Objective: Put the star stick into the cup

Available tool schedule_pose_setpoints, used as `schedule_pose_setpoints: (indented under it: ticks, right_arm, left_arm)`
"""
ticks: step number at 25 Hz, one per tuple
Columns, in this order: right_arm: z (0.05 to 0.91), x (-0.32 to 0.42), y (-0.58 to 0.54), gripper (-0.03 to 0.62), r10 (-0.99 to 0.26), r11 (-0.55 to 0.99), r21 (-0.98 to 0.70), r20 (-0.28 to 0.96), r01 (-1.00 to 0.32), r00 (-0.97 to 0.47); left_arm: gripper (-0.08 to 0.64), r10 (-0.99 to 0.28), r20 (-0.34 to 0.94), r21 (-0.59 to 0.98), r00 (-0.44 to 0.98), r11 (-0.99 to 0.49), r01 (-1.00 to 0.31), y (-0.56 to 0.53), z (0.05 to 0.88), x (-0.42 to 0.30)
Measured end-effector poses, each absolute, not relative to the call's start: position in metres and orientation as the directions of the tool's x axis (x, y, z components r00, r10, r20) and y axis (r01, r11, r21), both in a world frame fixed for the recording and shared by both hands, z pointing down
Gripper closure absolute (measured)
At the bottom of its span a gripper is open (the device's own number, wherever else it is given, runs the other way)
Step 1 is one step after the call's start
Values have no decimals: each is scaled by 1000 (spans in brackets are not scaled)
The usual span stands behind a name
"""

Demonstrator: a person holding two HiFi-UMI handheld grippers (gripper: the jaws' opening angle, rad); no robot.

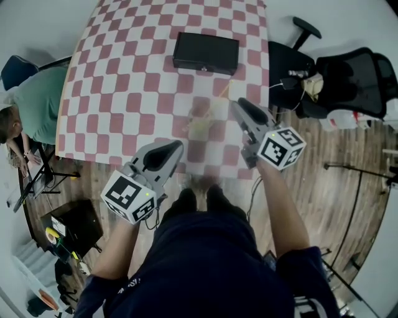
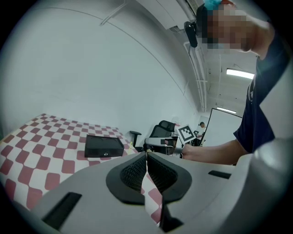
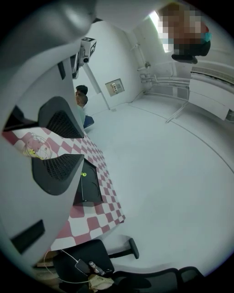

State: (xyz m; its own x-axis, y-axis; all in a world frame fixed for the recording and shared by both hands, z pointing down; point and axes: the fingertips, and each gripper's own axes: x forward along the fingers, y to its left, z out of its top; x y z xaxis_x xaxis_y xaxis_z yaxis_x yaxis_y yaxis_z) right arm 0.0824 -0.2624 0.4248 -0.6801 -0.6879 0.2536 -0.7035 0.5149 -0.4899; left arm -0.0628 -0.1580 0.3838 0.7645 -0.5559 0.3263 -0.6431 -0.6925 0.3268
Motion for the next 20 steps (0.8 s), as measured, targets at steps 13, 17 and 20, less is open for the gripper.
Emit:
schedule_pose_setpoints:
  ticks: [13, 17, 20]
  right_arm:
    - [353, 63, -192, 535, -654, 624, -409, 193, -666, -731]
    - [334, 53, -173, 554, -636, 657, -385, 178, -648, -751]
    - [323, 46, -161, 561, -627, 676, -371, 166, -637, -761]
  left_arm:
    - [524, -555, 261, 282, 789, -738, -613, -145, 348, -64]
    - [523, -550, 253, 272, 796, -749, -604, -140, 343, -63]
    - [523, -545, 245, 266, 802, -758, -596, -137, 339, -62]
